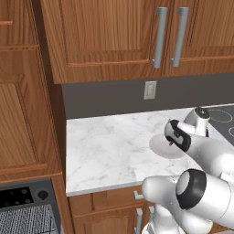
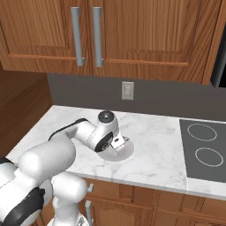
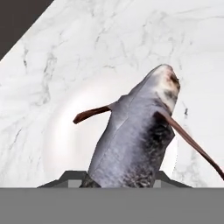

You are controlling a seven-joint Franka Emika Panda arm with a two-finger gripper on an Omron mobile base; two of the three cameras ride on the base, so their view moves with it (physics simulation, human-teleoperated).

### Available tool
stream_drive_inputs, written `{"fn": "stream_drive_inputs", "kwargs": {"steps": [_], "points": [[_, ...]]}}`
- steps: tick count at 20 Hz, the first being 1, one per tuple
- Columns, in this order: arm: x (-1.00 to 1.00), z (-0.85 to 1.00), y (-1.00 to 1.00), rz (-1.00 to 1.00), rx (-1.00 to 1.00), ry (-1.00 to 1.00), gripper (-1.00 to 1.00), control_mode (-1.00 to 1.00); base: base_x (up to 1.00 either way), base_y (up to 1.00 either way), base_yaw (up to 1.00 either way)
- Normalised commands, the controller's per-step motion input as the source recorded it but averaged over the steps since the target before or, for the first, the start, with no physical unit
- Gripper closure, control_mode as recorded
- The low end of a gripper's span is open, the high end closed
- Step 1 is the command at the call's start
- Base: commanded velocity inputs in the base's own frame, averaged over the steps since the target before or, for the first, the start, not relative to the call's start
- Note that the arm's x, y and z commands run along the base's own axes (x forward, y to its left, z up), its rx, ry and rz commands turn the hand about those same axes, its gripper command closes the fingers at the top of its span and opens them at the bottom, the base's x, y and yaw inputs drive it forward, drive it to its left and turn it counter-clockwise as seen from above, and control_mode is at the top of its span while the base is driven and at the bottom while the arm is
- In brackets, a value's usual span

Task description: Place the fish on the top rack of the oven, and slide the tray back inside. Close the oven door.

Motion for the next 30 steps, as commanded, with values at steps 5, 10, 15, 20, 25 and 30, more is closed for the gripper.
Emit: {"fn": "stream_drive_inputs", "kwargs": {"steps": [5, 10, 15, 20, 25, 30], "points": [[-0.46, 1.00, 0.00, 0.15, 0.00, -0.17, 1.00, -1.00, 0.00, 0.00, 0.00], [-0.59, 0.94, 0.01, 0.17, -0.01, -0.11, 1.00, -1.00, 0.00, 0.00, 0.00], [-0.87, 0.52, 0.30, 0.15, -0.06, 0.00, 1.00, -1.00, 0.00, 0.00, 0.00], [-0.66, 0.55, 0.50, 0.10, -0.05, 0.00, 1.00, -1.00, 0.00, 0.00, 0.00], [-0.31, 0.62, 0.36, 0.08, -0.03, 0.00, 1.00, -1.00, 0.00, 0.00, 0.00], [-0.45, 0.45, 0.15, 0.09, -0.02, 0.00, 1.00, -1.00, 0.00, 0.00, 0.00]]}}
